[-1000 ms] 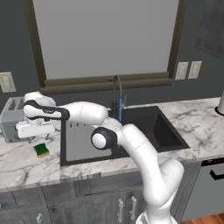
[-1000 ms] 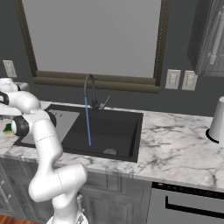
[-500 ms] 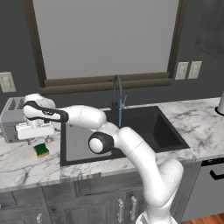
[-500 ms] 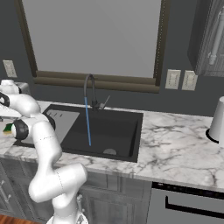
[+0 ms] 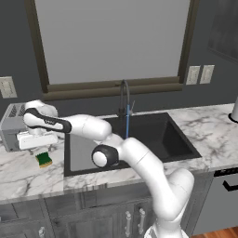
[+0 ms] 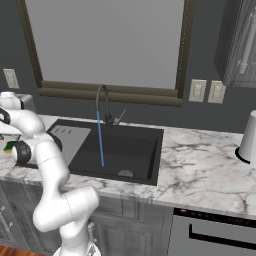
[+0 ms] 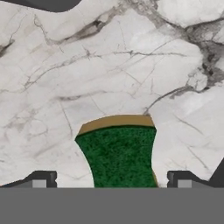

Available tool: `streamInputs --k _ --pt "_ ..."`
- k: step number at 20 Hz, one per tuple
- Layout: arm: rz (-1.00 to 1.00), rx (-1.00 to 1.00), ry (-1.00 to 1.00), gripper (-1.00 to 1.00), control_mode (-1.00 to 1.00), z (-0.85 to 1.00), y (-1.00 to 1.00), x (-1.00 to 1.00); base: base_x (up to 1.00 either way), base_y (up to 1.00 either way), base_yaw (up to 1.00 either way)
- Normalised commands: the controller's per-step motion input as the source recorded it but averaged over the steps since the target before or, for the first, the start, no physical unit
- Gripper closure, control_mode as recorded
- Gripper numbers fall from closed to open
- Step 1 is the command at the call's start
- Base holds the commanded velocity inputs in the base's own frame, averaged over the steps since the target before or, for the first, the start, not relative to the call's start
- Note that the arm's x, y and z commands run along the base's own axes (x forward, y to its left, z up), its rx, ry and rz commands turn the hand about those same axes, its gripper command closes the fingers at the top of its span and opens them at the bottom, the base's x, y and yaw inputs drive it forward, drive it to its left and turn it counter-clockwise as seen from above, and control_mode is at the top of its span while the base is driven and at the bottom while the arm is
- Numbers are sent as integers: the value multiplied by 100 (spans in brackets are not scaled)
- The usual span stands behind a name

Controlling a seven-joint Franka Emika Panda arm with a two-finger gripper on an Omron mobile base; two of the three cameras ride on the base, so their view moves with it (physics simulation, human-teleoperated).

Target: Soak the sponge with water for a few seconds and then drop it inside the sink.

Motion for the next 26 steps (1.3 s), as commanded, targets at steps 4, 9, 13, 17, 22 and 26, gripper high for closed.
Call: streamInputs --k 4,9,13,17,22,26 --pt "0 -4 0 -100 -100 0 0 0 0 0 0" --pt "0 -2 0 -100 -100 -3 1 0 0 0 0" --pt "0 0 0 -100 -100 -5 0 0 0 0 0" --pt "0 0 0 -100 -100 -5 0 0 0 0 0" --pt "0 -1 0 -100 -100 0 0 0 0 0 0" --pt "0 -2 0 -100 -100 0 0 0 0 0 0"
